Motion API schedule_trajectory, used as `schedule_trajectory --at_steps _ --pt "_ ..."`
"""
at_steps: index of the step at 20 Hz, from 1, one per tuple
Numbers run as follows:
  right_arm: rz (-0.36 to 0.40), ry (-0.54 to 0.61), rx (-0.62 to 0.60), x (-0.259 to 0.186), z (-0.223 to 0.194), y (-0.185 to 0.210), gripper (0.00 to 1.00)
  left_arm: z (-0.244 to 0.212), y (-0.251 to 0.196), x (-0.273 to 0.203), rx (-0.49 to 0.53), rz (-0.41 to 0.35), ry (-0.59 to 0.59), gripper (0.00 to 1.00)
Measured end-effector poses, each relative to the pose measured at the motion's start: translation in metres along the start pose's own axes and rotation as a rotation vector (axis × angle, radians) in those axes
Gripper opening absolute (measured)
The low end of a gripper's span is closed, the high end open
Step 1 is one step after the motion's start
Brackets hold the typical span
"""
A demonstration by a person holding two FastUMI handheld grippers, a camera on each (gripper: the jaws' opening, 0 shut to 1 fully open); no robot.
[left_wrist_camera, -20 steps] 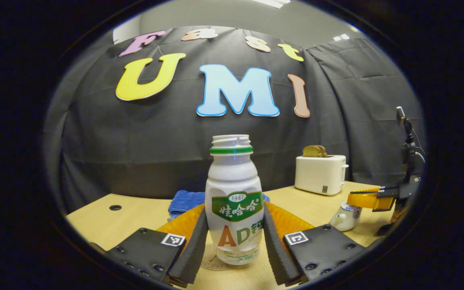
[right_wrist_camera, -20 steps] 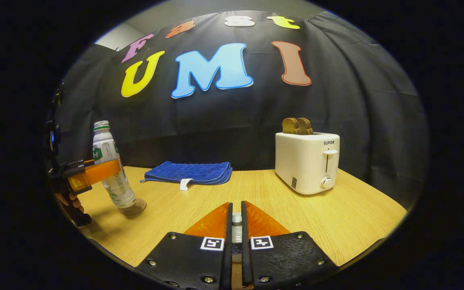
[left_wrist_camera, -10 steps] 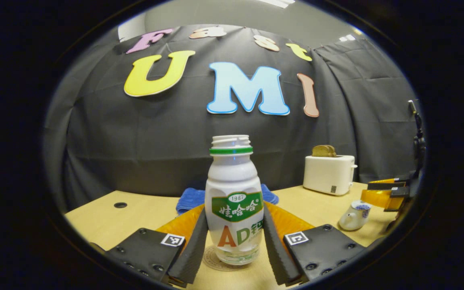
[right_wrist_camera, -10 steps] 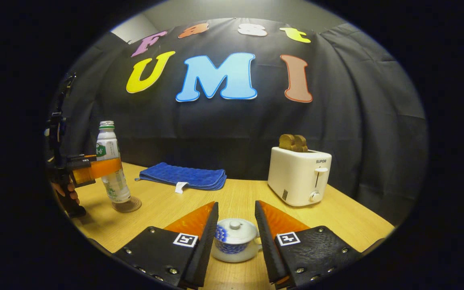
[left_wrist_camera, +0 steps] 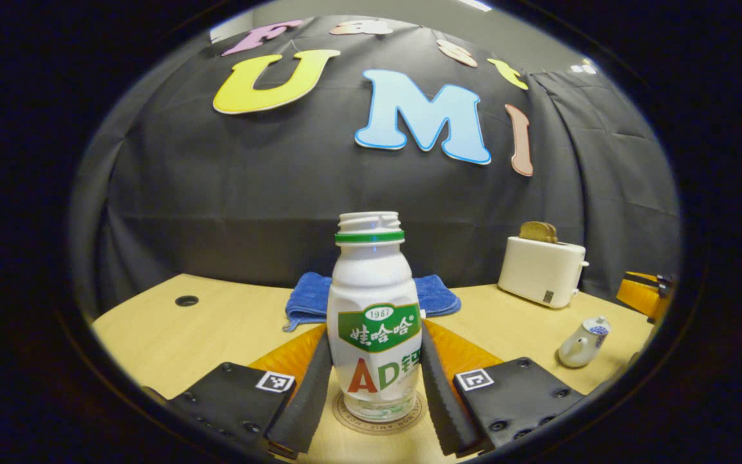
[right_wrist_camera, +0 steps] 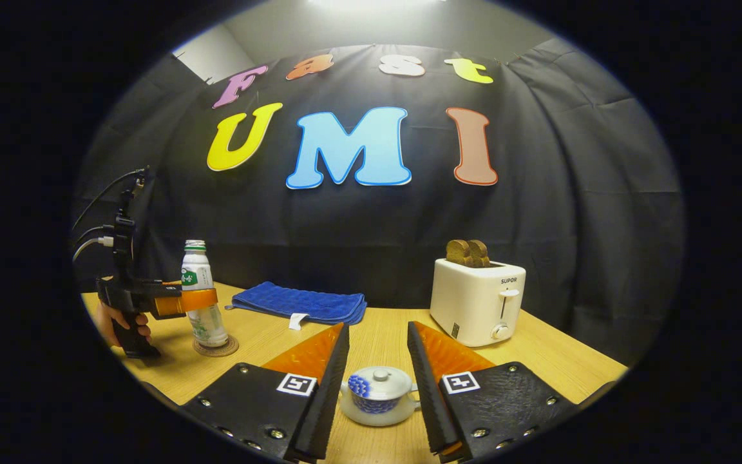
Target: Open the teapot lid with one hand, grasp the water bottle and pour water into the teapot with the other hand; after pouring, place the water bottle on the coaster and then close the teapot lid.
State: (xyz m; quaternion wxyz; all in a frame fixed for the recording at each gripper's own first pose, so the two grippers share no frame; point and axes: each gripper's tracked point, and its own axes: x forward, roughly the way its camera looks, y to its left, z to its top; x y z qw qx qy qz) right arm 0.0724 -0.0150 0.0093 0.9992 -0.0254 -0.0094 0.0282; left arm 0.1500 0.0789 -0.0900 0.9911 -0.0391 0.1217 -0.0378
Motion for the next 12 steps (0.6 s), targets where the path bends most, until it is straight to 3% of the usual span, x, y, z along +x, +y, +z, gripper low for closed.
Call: schedule_trajectory --at_steps 7,11,12 --pt "0.011 0.005 0.013 0.001 -0.002 0.002 0.57 -0.005 -0.003 0.0 0.078 0.021 0.009 0.76" --pt "0.03 0.004 0.027 0.001 -0.002 0.007 0.57 -0.017 -0.008 0.001 0.101 0.02 0.03 0.98" --pt "0.03 0.004 0.019 0.001 -0.002 0.007 0.57 -0.014 -0.008 0.001 0.107 0.031 0.015 0.98"
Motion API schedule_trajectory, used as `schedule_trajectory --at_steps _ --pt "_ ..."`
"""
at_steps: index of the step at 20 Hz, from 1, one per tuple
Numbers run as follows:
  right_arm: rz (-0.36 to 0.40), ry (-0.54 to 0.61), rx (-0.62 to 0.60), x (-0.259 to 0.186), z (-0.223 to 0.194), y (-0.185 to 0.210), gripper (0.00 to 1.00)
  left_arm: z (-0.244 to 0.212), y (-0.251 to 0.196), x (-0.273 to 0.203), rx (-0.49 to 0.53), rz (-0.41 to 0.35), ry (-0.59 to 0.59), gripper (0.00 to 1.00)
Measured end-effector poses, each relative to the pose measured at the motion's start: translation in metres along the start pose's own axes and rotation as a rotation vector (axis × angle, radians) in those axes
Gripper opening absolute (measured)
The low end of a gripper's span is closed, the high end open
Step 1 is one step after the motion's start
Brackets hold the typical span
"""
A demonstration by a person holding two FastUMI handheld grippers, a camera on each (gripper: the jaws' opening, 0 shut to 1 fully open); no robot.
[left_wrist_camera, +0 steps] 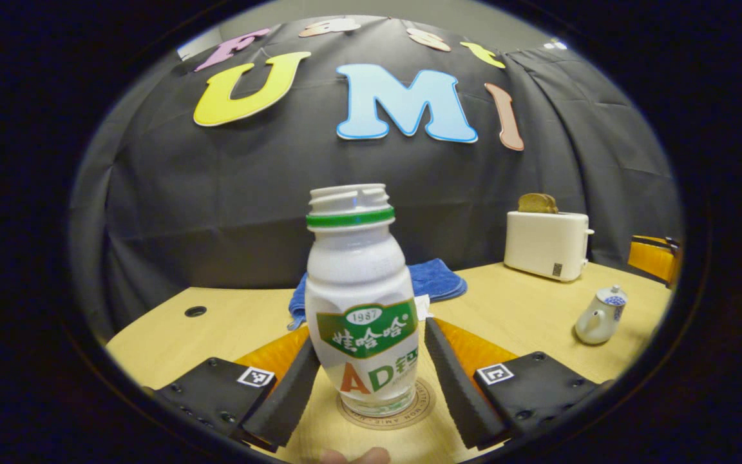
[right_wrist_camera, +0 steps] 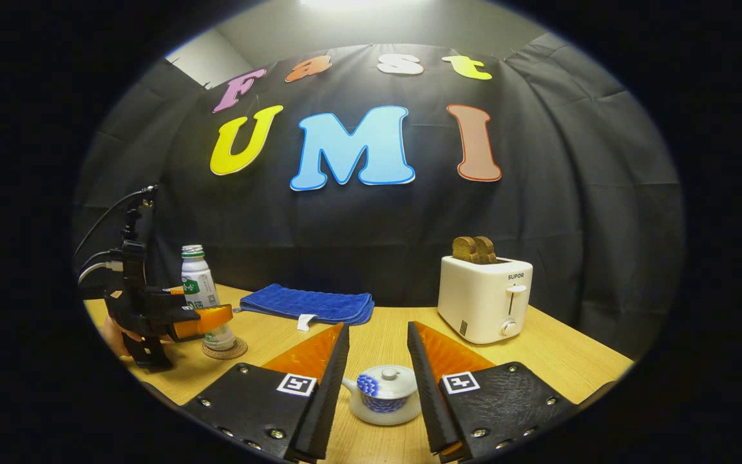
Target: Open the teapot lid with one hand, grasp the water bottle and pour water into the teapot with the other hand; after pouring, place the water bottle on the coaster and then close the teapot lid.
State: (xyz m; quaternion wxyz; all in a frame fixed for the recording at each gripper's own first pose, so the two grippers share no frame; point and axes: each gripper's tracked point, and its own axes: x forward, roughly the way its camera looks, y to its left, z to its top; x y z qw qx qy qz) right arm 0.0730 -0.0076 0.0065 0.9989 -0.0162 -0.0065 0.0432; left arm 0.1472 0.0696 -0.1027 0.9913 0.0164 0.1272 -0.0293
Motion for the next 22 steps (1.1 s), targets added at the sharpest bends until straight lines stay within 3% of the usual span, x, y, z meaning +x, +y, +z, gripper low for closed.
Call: schedule_trajectory --at_steps 2,3,15,22 --pt "-0.001 -0.001 -0.014 0.0 -0.001 0.0 0.56 0.006 -0.002 -0.002 0.01 0.009 -0.032 0.93" --pt "0.005 0.002 -0.01 0.0 -0.002 0.001 0.56 0.007 -0.004 -0.004 0.012 0.007 -0.039 1.0" --pt "0.031 -0.012 -0.007 -0.008 0.005 0.016 0.56 0.012 0.005 -0.026 -0.011 0.068 -0.056 1.0" --pt "0.001 0.031 0.002 -0.055 -0.007 0.047 0.57 0.022 -0.037 -0.126 -0.067 0.045 -0.117 1.0"
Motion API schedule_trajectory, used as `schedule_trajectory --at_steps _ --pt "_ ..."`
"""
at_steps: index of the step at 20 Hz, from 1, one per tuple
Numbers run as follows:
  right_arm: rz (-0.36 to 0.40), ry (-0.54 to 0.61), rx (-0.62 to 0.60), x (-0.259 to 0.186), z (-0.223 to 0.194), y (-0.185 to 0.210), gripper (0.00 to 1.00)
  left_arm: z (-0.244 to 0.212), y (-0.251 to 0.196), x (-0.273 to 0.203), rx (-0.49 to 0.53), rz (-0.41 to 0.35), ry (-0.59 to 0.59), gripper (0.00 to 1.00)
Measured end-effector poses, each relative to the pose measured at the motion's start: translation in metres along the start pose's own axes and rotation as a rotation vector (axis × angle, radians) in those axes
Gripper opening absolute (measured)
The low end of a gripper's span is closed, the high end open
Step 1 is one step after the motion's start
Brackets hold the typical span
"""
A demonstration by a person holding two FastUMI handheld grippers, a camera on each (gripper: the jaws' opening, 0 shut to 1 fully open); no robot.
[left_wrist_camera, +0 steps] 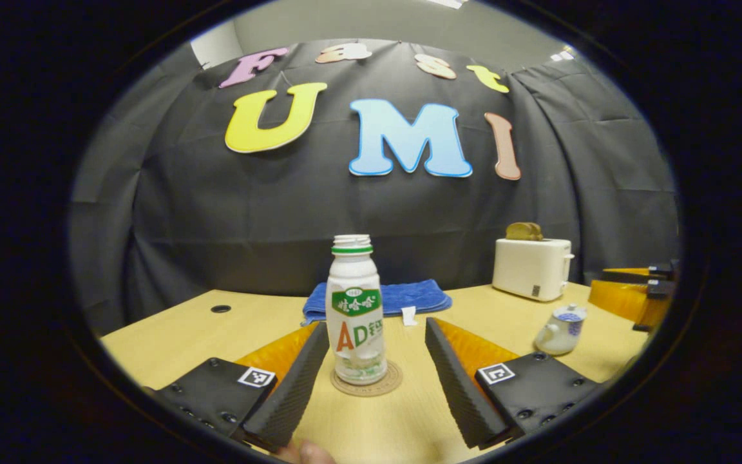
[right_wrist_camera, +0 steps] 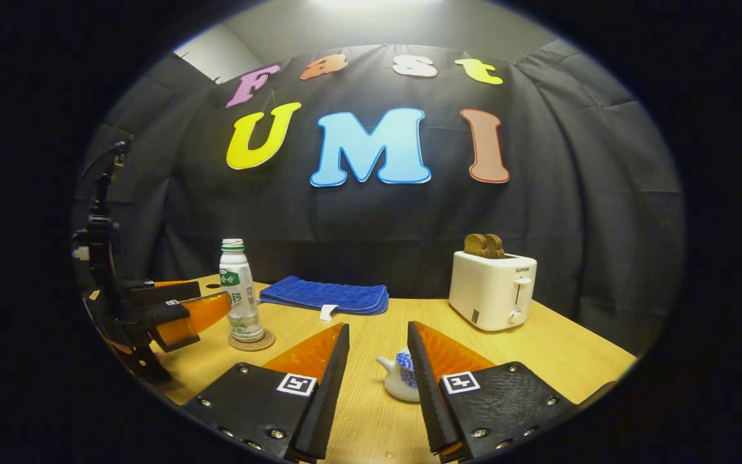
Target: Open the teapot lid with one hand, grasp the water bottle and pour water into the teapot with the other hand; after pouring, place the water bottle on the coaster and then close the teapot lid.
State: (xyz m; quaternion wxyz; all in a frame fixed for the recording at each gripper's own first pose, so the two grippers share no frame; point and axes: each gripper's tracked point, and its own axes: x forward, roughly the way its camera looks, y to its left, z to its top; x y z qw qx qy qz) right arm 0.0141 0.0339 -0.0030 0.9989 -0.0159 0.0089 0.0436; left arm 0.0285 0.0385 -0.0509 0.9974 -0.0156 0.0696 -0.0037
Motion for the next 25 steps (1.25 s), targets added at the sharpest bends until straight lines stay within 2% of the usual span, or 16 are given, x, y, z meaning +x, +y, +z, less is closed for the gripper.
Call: schedule_trajectory --at_steps 1,2,4,6,9,11,13,16,17,20,22,25 --pt "0.001 0.007 0.012 -0.012 -0.004 0.008 0.64 -0.003 -0.009 -0.02 -0.003 -0.006 -0.004 1.0" --pt "0.003 0.018 0.016 -0.023 -0.01 0.016 0.78 -0.008 -0.018 -0.038 0.005 -0.01 0.005 1.0" --pt "-0.017 0.036 0.006 -0.042 -0.024 0.025 0.82 -0.023 -0.029 -0.066 0.007 0.001 0.027 1.0" --pt "-0.014 0.05 0.02 -0.058 -0.035 0.038 0.93 -0.025 -0.028 -0.085 0.02 0.039 0.009 1.0" --pt "-0.002 0.028 -0.016 -0.071 -0.038 0.055 0.95 -0.022 -0.035 -0.096 0.027 0.022 -0.003 1.0" --pt "0.011 -0.001 0.014 -0.074 -0.034 0.061 0.94 -0.02 -0.032 -0.102 0.026 0.04 -0.008 1.0" --pt "-0.015 -0.007 0.01 -0.075 -0.033 0.06 0.94 -0.029 -0.028 -0.107 0.025 0.072 -0.009 1.0" --pt "-0.05 -0.002 0.01 -0.075 -0.033 0.055 0.94 -0.02 -0.033 -0.119 0.028 0.077 -0.016 0.96" --pt "-0.058 -0.004 0.009 -0.076 -0.034 0.053 0.94 -0.021 -0.027 -0.119 0.028 0.103 -0.01 1.0" --pt "-0.07 -0.002 0.011 -0.077 -0.035 0.052 0.95 -0.022 -0.017 -0.123 0.03 0.176 -0.006 1.0" --pt "-0.07 -0.001 0.013 -0.077 -0.034 0.052 0.95 -0.024 -0.02 -0.122 0.03 0.174 -0.001 1.0" --pt "-0.071 0.0 0.013 -0.077 -0.035 0.052 0.95 -0.024 -0.032 -0.12 0.027 0.109 -0.005 1.0"
